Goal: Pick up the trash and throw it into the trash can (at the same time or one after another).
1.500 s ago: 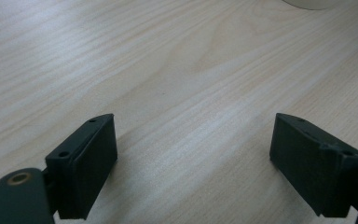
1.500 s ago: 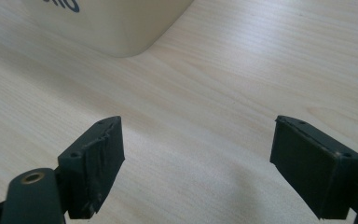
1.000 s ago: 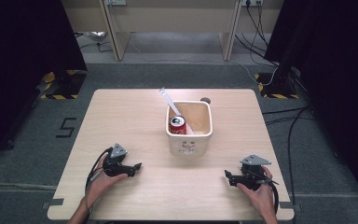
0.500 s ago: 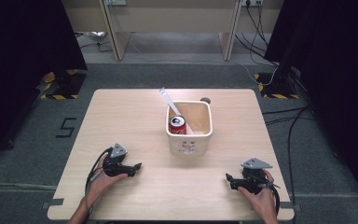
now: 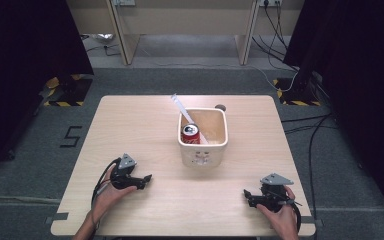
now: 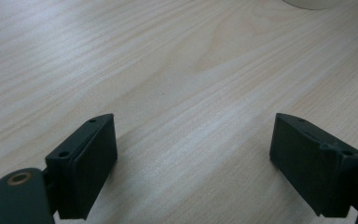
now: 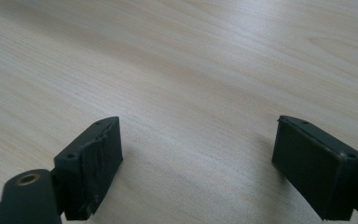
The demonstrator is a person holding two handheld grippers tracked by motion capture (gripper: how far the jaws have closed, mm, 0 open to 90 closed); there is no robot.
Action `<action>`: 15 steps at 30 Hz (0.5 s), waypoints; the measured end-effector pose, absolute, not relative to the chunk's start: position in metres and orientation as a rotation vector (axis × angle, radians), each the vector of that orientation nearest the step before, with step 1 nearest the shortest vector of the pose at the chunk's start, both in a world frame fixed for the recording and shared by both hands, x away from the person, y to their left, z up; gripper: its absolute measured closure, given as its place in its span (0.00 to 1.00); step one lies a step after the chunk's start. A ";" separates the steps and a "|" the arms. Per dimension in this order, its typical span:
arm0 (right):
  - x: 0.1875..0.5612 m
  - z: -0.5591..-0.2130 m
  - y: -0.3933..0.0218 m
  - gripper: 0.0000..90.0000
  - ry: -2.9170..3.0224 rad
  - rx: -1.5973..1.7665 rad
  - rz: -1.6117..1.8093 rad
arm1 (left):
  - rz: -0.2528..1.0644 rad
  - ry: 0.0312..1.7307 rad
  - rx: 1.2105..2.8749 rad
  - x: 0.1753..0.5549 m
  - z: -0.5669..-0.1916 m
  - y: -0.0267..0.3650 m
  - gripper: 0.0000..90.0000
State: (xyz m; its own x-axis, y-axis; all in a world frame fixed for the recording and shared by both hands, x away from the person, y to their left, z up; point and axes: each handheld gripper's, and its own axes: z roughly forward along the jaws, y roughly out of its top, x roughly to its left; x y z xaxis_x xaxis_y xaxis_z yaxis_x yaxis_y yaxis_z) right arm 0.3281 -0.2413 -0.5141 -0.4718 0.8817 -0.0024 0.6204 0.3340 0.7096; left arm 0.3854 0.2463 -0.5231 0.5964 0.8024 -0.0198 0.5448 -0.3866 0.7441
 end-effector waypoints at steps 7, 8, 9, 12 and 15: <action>0.326 -0.516 -0.241 0.16 2.204 1.315 0.933 | 0.449 1.063 2.092 0.385 -0.523 0.246 0.16; 0.326 -0.516 -0.241 0.16 2.204 1.314 0.933 | 0.449 1.063 2.091 0.385 -0.523 0.246 0.16; 0.326 -0.516 -0.241 0.16 2.204 1.314 0.933 | 0.449 1.062 2.092 0.385 -0.523 0.246 0.16; 0.327 -0.516 -0.241 0.15 2.205 1.311 0.931 | 0.449 1.062 2.093 0.385 -0.523 0.246 0.16; 0.327 -0.516 -0.241 0.15 2.205 1.312 0.931 | 0.449 1.062 2.092 0.385 -0.523 0.246 0.16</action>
